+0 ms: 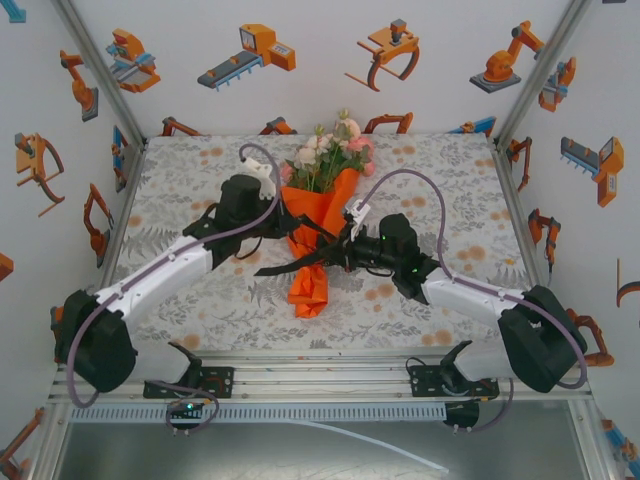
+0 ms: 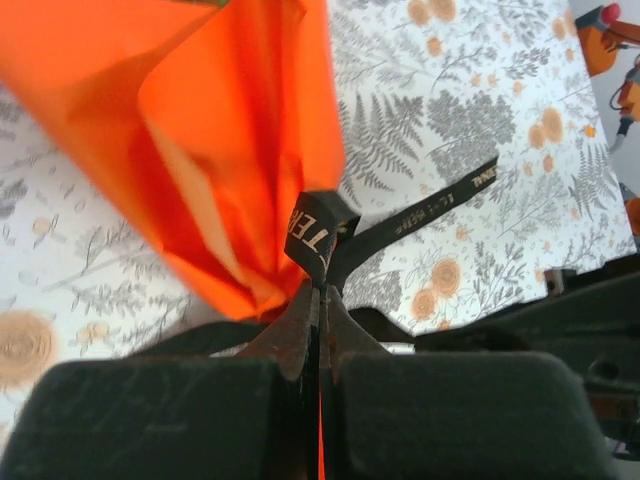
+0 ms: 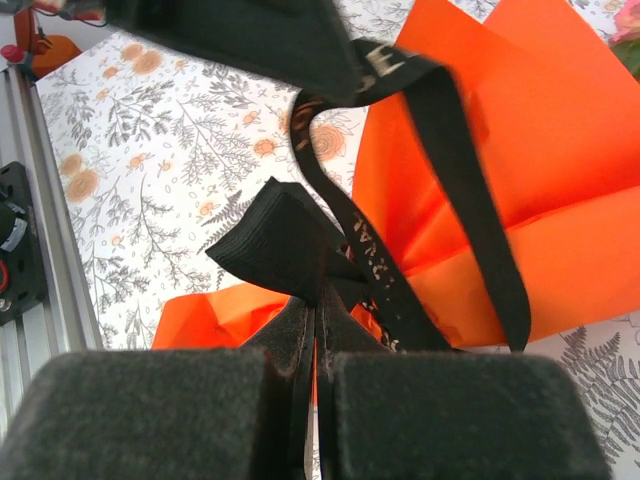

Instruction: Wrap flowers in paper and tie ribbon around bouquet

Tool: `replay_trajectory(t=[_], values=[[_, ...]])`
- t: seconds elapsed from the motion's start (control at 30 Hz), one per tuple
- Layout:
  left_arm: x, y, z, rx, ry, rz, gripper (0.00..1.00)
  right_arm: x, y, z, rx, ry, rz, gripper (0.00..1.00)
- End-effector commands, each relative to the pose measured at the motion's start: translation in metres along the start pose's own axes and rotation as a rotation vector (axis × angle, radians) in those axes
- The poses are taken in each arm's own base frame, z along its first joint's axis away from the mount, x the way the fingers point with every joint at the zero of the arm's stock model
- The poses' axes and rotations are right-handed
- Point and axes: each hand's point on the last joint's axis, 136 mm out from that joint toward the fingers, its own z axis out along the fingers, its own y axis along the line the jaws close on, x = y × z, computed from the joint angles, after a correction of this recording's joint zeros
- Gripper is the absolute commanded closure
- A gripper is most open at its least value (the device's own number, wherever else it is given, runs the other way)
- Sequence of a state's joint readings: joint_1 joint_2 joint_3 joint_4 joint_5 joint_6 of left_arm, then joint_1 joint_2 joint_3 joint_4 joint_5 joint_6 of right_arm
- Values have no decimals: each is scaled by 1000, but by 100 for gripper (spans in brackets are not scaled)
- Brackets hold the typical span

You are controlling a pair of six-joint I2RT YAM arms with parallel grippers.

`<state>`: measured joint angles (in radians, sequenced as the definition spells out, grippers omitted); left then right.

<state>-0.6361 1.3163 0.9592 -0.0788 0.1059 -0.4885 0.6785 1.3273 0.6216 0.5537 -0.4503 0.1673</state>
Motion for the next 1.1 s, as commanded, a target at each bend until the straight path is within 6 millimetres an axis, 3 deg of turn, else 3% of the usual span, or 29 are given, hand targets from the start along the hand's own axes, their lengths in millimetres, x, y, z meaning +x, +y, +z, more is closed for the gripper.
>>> replay_trajectory(t=[0.0, 0.13, 0.3, 0.47, 0.6, 0.7, 0.9, 1.07], values=[[22, 14, -9, -65, -11, -76, 100, -2, -10, 2, 55, -11, 25, 100], [46, 6, -29, -64, -33, -116, 100, -4, -23, 3, 122, -15, 48, 100], [58, -35, -51, 89, -100, -175, 98, -3, -32, 4, 161, -9, 63, 100], [51, -81, -47, 201, -94, -195, 95, -4, -32, 6, 158, -10, 73, 100], [36, -100, -33, 230, -127, -234, 95, -4, -33, 8, 160, -7, 75, 100], [50, -119, -22, 281, -110, -244, 94, -4, -35, 7, 165, -9, 76, 100], [99, -122, -11, 227, -22, -103, 82, -3, -37, 3, 170, -6, 81, 100], [101, -115, -22, 228, -55, 1, 63, -4, -36, 2, 169, -10, 80, 100]])
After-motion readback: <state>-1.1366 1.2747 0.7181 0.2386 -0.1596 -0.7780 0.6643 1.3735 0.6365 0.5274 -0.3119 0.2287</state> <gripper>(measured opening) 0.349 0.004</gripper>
